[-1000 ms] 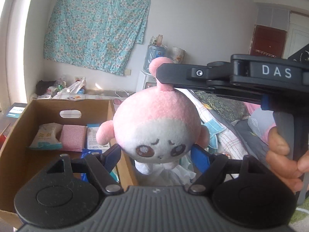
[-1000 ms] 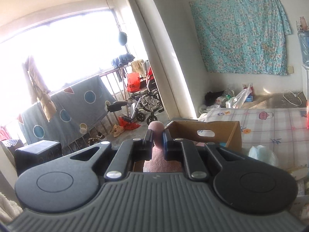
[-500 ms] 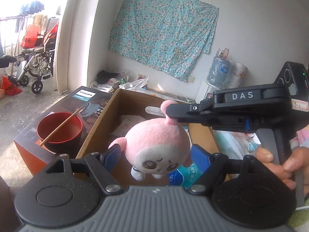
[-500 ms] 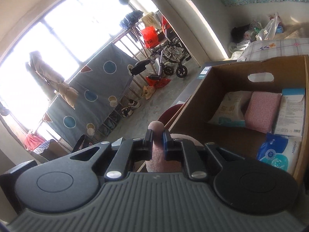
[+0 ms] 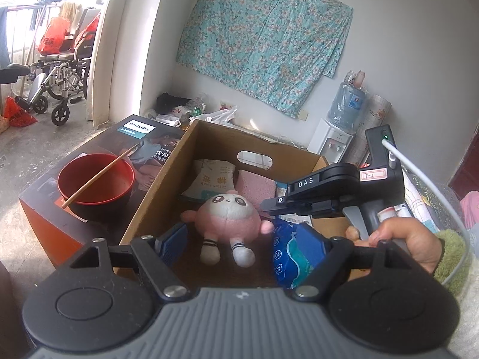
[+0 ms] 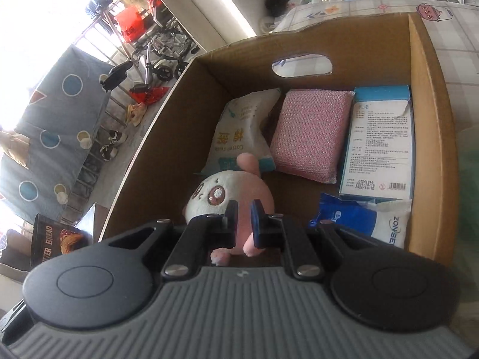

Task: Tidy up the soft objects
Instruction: 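Carry the plush toy with the right gripper into the box and lower it, then open the right gripper to release the plush and withdraw toward the bed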

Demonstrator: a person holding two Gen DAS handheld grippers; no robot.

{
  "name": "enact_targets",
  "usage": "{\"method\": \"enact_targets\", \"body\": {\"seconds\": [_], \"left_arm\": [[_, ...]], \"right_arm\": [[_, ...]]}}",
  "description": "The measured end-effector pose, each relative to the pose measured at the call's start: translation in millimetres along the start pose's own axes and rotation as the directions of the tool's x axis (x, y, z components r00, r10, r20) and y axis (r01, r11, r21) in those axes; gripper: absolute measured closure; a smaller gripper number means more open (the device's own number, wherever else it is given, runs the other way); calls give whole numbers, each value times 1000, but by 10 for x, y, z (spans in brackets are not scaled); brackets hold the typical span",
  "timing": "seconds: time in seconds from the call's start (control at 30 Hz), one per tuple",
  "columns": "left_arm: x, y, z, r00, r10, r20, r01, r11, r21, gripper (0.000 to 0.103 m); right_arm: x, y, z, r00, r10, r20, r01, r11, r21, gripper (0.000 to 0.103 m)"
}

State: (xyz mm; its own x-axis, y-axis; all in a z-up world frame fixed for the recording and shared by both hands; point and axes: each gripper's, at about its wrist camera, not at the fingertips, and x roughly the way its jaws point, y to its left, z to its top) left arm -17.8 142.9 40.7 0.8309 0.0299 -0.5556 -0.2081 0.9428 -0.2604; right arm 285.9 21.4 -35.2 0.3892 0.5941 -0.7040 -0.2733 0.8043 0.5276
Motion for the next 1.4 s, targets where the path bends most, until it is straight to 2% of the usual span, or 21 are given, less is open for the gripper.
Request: {"method": "enact_targets", "body": {"seconds": [0.13,0.27,0.3,0.33,0.37,0.43,0.47,0.6,0.67,0.73,0.8,0.93,1.1,1.27,1.4], "left_arm": [[40,29,-5,1000,0,-7,0,1000,-4,22],[58,81,6,1000,3,-7,-3,1000,-14,22],[50,96,11,1000,5,-4,-5,1000,-19,22],[43,107,17,1000,7,-1,-7,1000,-24,22],[35,121,23,1000,9,2,-9,1000,-27,22],[17,144,37,1000,18,8,-18,999,-32,22],[11,156,41,1000,22,10,-22,999,-35,22],[4,209,64,999,34,8,-34,998,-45,22],[8,232,73,999,37,4,-37,998,-48,22],[17,244,81,999,39,2,-39,998,-51,22],[33,262,85,999,40,-2,-40,998,-54,22],[75,287,88,999,32,-12,-32,997,-64,22],[90,302,78,1000,21,-13,-21,998,-63,22],[94,271,72,1000,14,-15,-15,998,-55,22],[68,250,62,1000,17,-13,-18,999,-47,22]], "right_arm": [[11,-83,59,998,-50,25,50,999,6,94],[7,-82,149,1000,-20,6,20,1000,-12,90],[15,-65,182,1000,-9,-7,9,1000,-27,84],[43,-42,228,1000,-4,-25,3,999,-44,68],[90,-2,253,999,-4,-40,2,999,-54,47],[201,76,286,997,-3,-74,-3,997,-82,26],[297,120,298,995,-7,-96,-3,995,-104,23],[634,240,294,982,-51,-181,20,986,-168,22],[729,267,278,976,-31,-216,-8,984,-176,19],[756,303,255,972,-14,-235,-32,982,-188,21],[711,348,233,973,-4,-232,-49,974,-222,35],[604,324,243,973,-42,-225,-11,973,-230,38],[424,80,312,978,-88,-188,56,984,-171,39],[404,-129,360,982,-38,-186,27,998,-58,34],[349,-22,346,988,-99,-118,84,988,-126,31]]}}
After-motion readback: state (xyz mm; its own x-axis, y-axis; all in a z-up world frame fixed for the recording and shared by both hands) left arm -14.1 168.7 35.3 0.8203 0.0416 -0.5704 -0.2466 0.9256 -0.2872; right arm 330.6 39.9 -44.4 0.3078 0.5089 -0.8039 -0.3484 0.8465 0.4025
